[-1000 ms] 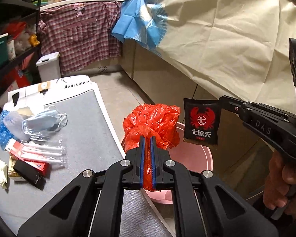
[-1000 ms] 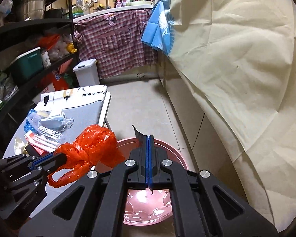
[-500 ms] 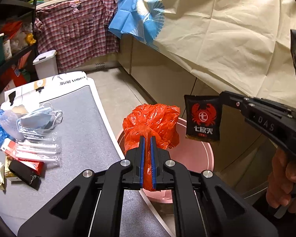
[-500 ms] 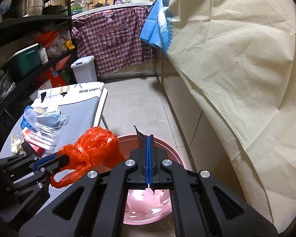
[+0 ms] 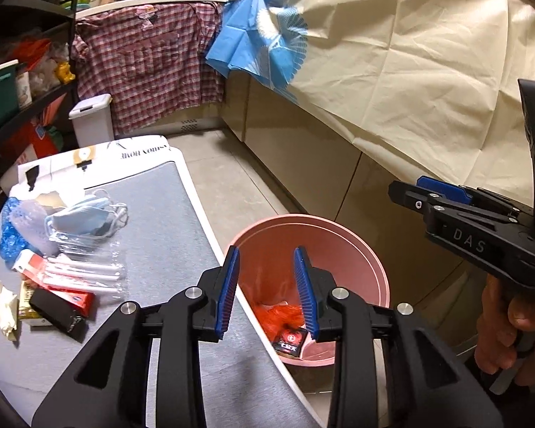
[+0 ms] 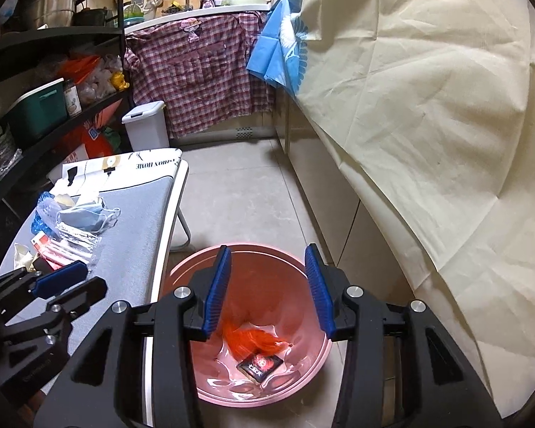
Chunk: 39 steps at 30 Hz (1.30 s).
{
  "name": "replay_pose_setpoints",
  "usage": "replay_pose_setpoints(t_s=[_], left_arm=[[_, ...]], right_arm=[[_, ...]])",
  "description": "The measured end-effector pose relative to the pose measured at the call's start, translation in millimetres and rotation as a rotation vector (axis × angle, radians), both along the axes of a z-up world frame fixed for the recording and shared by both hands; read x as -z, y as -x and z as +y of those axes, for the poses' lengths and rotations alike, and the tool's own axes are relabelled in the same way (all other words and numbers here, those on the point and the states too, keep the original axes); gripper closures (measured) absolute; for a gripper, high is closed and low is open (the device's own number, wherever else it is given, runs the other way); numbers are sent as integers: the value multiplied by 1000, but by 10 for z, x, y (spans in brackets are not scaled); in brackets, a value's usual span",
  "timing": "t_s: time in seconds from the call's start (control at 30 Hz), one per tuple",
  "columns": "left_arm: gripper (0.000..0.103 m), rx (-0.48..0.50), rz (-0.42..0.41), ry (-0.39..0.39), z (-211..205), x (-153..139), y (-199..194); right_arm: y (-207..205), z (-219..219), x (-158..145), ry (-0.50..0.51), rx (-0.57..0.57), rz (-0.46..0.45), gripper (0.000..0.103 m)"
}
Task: Collect trash
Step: 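Open both tools to drop the bag and packet into the bucket, then grasp the crumpled paper with the left tool while the right tool grasps the straws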
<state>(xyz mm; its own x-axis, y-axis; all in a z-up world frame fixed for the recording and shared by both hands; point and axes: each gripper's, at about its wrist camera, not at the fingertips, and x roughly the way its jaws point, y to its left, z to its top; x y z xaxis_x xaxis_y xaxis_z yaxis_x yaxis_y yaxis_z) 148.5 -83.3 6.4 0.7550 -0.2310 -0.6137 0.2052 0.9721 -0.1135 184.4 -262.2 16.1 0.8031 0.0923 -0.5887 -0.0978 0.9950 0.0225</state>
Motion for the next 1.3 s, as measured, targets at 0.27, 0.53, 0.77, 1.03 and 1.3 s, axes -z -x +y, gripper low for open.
replay_pose_setpoints(t_s=[0.27,0.53,0.77,1.03,1.3], left_arm=[[71,-46,-46,11,285,-186,166],[71,-89,-98,-9,722,-580,350],[72,-166,-95,-72,1483,-851,395],[72,-338,-91,-57,2451,-813,381],[73,-426,-3,8,2853,-267,332]], right_arm=[[169,97,-184,-12,-7,-115,59],[290,236,-405,-71,-7,-196,60],[310,611,-509,-99,-122,-184,64],[130,1344,-571,-131,-340,-156,90],[-107,2018,78,-76,-474,-45,90]])
